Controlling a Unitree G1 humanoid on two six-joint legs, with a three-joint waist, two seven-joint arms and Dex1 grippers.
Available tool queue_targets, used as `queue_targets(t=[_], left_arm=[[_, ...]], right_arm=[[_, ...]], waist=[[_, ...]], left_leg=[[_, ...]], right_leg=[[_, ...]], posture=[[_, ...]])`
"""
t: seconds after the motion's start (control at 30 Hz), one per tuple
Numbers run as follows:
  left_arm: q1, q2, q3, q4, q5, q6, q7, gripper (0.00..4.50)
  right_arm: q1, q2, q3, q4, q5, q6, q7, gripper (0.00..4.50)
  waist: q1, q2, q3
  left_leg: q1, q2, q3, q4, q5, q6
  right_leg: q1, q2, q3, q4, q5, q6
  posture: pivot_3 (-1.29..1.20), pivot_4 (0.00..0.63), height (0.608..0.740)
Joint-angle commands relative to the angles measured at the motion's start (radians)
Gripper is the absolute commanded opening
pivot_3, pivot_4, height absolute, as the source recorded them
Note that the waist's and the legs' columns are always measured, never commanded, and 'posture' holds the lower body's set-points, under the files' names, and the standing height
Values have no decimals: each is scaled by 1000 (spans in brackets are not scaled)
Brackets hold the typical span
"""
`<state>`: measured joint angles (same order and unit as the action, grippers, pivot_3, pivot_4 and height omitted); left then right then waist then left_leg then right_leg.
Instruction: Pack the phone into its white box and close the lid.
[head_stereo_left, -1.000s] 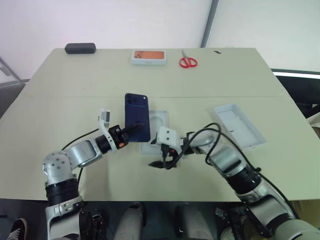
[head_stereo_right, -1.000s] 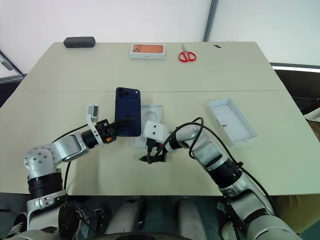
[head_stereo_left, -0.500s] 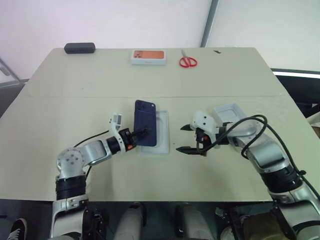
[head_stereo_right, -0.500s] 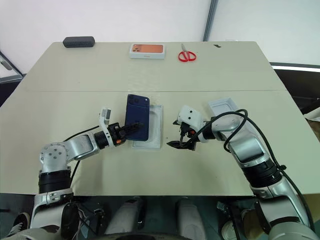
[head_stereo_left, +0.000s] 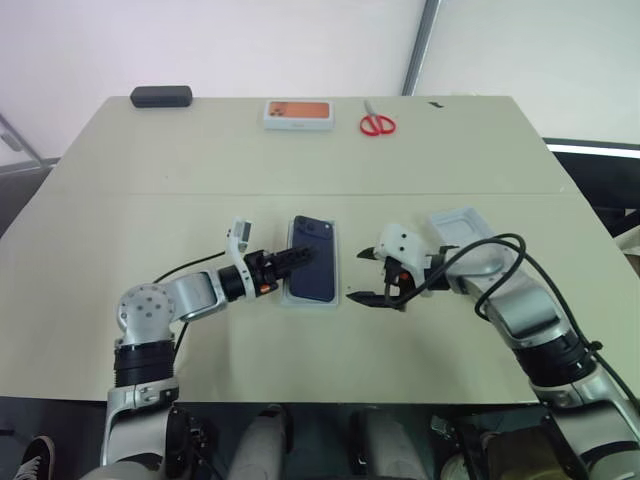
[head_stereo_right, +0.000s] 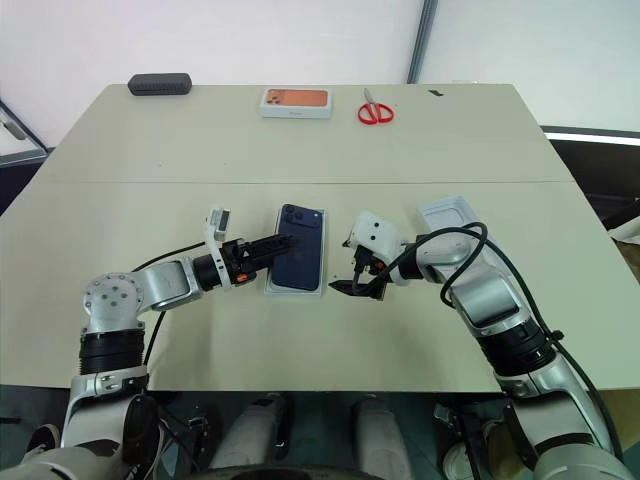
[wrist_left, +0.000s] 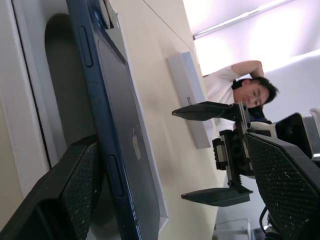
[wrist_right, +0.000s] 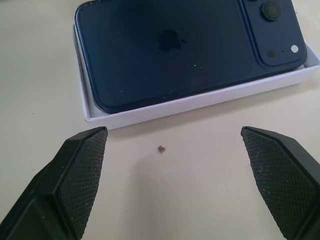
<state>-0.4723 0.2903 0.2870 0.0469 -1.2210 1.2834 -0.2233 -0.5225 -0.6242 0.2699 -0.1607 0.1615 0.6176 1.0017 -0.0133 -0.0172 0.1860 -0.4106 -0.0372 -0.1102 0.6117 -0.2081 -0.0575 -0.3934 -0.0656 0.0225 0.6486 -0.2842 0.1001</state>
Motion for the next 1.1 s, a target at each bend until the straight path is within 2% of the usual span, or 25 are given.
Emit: queue_targets(t=[0.03,0.23,0.27,0.3,0.33,0.4,0.5,0.57,0.6,0.8,0.9,1.1], left_arm=[[-5,38,16,-62,-15,14,-4,4489],[-20,134,42,-76,14,-3,-27,4489],[-25,155,48,-72,23,-13,-38,4250],[-28,181,41,-73,43,-22,-53,3974],[-27,209,24,-80,76,-36,-67,3656],[-39,229,36,-59,93,-55,-76,2676],[-21,265,-61,-59,238,-148,-122,1052],[-9,248,-100,-65,277,-169,-135,159],[-6,229,-103,-65,276,-168,-136,0],[4,198,-235,-67,432,-225,-155,0],[1,175,-282,-73,463,-224,-184,0],[-24,61,-328,-60,507,-238,-202,0]], right_arm=[[-33,14,-12,2,9,-22,-7,4500],[-47,25,-12,27,6,-36,-9,4500],[-50,29,-13,36,3,-47,-15,4500],[-51,33,-17,46,4,-45,-22,4245],[-53,31,-13,55,-5,-56,-25,3977],[-58,34,-8,78,-20,-80,-36,3221],[-72,33,21,123,-75,-143,-52,1522],[-82,32,45,162,-122,-185,-68,657],[-84,33,53,177,-136,-200,-74,43],[-81,65,85,213,-178,-234,-80,43],[-82,88,84,217,-175,-231,-79,43],[-96,92,44,237,-172,-230,-78,43]], waist=[[-1,0,0],[0,0,0],[0,0,0],[0,0,0],[-1,0,0],[-1,0,0],[0,0,0],[1,0,0],[2,0,0],[-3,0,1],[-2,0,1],[9,0,1]], left_leg=[[0,0,0,0,0,0],[0,0,0,0,0,0],[0,0,0,0,0,0],[0,0,0,0,0,0],[0,0,0,0,0,0],[0,0,0,-1,0,0],[0,0,1,-1,0,0],[0,0,1,-1,0,0],[0,0,1,-1,0,0],[-1,0,1,-1,0,0],[-1,0,1,-1,0,0],[-1,0,-1,1,0,0]], right_leg=[[0,0,0,0,0,0],[0,0,0,0,0,0],[-1,0,0,0,0,0],[-1,0,0,0,0,0],[-1,0,0,0,0,0],[-1,0,0,0,0,0],[-1,0,0,0,0,0],[-1,0,0,0,0,0],[-1,0,1,0,0,0],[-2,0,1,0,0,0],[-2,1,1,1,0,0],[0,-1,-1,0,0,0]], posture=[[0,150,740],[0,150,740],[0,150,740],[0,150,740],[0,150,740],[0,150,740],[0,150,740],[0,150,740],[0,150,740],[0,150,740],[0,150,740],[0,150,740]])
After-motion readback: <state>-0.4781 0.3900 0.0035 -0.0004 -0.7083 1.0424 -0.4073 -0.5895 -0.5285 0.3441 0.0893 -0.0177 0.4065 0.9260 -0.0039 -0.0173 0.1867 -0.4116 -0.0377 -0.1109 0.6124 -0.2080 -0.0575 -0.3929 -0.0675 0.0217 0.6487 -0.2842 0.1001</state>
